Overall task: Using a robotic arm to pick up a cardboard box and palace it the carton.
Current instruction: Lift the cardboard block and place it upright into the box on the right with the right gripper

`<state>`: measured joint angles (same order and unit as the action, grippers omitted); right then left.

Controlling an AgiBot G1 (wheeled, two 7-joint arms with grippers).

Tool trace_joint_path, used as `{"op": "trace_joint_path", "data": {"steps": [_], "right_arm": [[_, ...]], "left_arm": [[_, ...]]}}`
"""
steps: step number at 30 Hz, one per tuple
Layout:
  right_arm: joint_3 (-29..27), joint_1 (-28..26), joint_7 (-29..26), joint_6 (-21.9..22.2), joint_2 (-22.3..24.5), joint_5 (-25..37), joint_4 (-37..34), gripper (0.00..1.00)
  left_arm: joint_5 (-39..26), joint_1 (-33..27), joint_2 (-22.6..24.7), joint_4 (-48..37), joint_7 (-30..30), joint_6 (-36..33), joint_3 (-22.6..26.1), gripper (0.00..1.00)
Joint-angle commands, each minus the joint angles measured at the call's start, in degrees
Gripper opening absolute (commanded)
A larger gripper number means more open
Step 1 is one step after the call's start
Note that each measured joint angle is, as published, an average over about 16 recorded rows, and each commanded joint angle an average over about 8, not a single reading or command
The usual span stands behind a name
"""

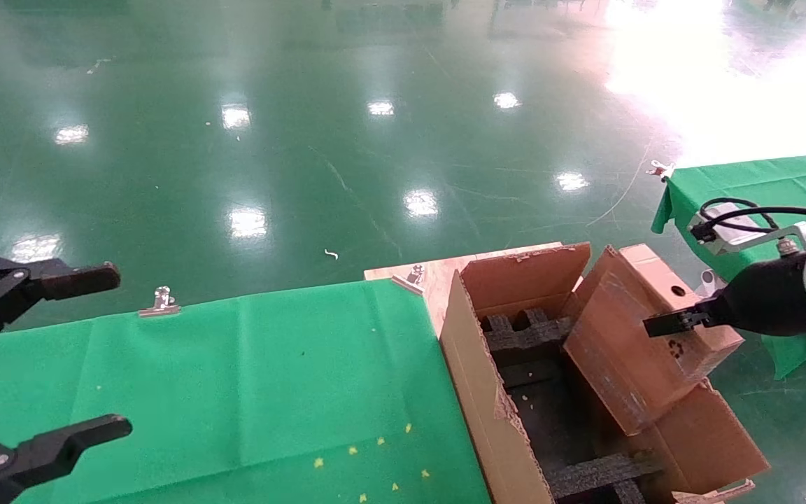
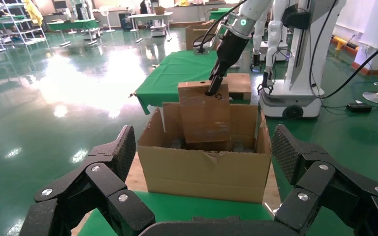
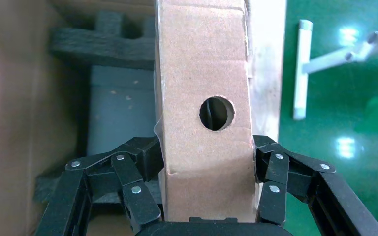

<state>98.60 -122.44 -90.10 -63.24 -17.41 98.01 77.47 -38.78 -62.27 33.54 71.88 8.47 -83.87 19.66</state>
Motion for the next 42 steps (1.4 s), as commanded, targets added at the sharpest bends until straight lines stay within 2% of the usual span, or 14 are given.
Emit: {"op": "trace_joint_path", "data": {"steps": [1,19,42], "right_arm": [[0.4,0.3,-3.1,0.1,-0.8,1.6,0.1,0.00],[2.8,3.9,-18.0,0.3,-6.7,9.2,0.4,0.00],[5.5,11.1,-25.5,7.2,-8.9,15.5,0.3,0.00]], "left_arm": [[0.0,0.0,0.0,0.0,0.0,0.0,0.0,1.00],[0.0,0.0,0.0,0.0,0.0,0.0,0.0,1.00],[0.0,0.0,0.0,0.0,0.0,0.0,0.0,1.00]]}}
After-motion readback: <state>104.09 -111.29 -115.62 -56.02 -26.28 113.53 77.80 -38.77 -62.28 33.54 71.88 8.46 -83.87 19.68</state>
